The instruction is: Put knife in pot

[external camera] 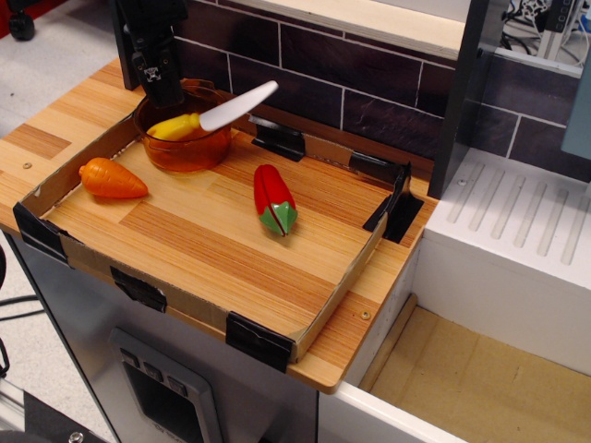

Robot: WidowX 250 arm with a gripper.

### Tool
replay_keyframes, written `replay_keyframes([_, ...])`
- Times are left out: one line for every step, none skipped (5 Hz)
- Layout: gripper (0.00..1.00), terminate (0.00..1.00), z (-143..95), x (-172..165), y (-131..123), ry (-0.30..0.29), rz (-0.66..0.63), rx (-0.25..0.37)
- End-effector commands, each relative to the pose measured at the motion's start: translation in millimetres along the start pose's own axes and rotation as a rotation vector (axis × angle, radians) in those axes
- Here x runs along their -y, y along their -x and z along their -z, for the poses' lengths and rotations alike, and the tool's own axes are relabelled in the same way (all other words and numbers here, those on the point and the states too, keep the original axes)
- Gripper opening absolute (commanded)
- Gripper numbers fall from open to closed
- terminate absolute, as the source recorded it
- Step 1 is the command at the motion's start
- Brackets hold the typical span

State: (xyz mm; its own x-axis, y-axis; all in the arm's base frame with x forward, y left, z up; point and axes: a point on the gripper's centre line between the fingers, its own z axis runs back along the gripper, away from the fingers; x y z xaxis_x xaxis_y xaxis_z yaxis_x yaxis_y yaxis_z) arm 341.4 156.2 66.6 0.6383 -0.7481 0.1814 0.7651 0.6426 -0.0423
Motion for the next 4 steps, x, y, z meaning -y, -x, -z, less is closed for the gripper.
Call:
replay_keyframes([1.0,0.0,-41,2,-2,-0.057,0.06,0.063])
replay_keyframes([1.0,0.0,-56,16,-13,-0.015,0.061,0.113])
replay_keyframes([1.0,0.0,-59,38,-26,0.019,0.072,0.11])
replay_keyframes([1.0,1.0,-59,63,-45,0.036,0.067,0.09])
